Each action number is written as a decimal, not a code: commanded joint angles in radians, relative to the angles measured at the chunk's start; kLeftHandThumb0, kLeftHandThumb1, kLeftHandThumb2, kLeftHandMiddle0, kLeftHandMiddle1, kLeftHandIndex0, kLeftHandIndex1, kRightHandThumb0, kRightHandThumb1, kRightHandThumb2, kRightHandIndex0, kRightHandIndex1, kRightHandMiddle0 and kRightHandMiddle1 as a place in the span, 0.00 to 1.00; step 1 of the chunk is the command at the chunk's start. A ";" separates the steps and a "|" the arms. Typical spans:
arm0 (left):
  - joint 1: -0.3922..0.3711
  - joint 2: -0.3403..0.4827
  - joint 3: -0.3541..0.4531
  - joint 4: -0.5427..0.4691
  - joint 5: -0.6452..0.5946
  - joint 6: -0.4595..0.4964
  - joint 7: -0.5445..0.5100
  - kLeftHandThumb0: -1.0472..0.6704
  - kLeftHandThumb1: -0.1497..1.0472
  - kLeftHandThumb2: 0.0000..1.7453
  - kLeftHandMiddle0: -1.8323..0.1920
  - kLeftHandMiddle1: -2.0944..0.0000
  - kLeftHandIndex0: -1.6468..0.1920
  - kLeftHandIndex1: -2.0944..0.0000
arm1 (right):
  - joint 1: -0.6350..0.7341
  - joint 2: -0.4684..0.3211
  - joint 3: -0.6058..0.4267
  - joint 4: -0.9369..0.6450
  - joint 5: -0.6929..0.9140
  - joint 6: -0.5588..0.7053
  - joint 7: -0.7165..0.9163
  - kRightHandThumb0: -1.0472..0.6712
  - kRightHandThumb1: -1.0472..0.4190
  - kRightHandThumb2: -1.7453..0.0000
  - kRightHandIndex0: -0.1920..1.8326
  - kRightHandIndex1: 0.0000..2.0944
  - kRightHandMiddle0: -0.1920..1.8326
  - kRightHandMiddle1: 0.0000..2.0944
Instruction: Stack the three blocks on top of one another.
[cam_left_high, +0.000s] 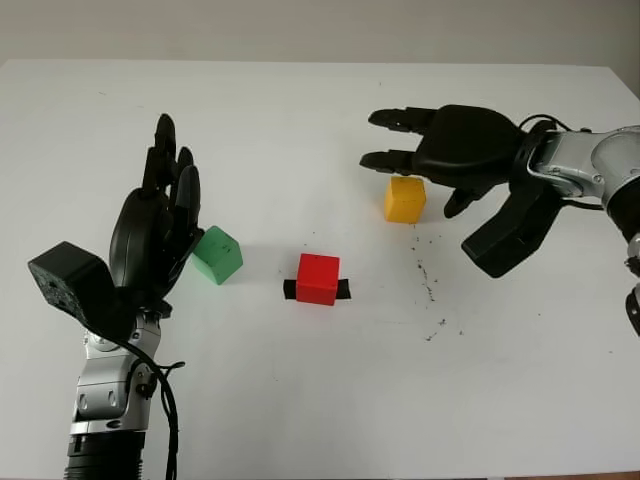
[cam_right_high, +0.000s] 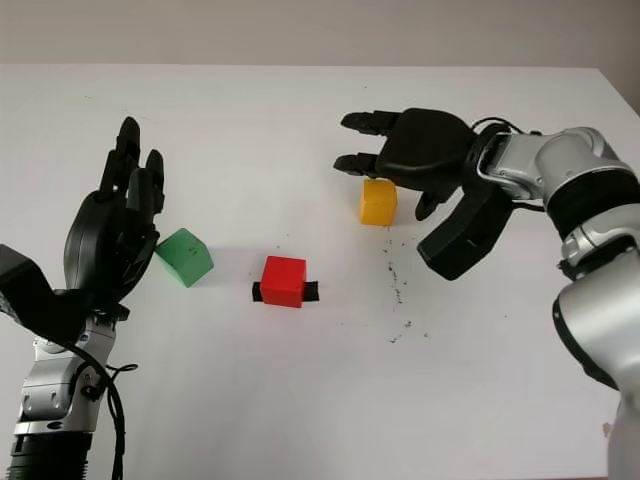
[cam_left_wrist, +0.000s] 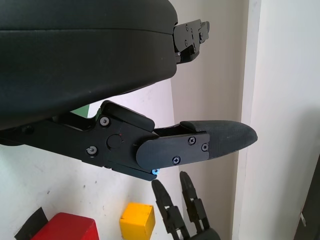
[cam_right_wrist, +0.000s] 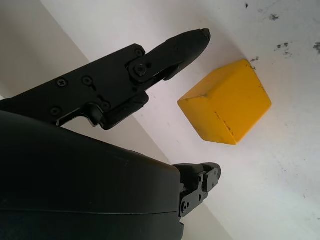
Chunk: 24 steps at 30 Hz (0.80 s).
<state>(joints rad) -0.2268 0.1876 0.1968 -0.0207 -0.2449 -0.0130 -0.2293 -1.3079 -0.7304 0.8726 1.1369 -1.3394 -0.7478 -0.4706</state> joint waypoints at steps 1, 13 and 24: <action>0.001 0.007 -0.003 -0.010 0.004 -0.003 -0.001 0.18 1.00 0.32 1.00 1.00 1.00 1.00 | -0.024 0.010 0.018 0.016 -0.004 0.012 -0.025 0.30 0.16 0.97 0.13 0.04 0.24 0.06; 0.014 0.003 0.004 -0.017 -0.008 -0.002 -0.007 0.18 1.00 0.31 1.00 1.00 1.00 1.00 | 0.003 0.051 0.029 0.086 0.066 -0.011 -0.095 0.40 0.16 0.97 0.17 0.04 0.36 0.08; 0.018 0.003 0.002 -0.015 -0.010 -0.008 -0.013 0.19 1.00 0.31 1.00 1.00 1.00 1.00 | 0.004 0.058 0.050 0.112 0.066 -0.010 -0.202 0.39 0.09 0.97 0.24 0.03 0.46 0.37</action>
<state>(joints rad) -0.2217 0.1875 0.1991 -0.0240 -0.2495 -0.0131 -0.2370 -1.3055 -0.6715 0.9136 1.2421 -1.2797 -0.7539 -0.6670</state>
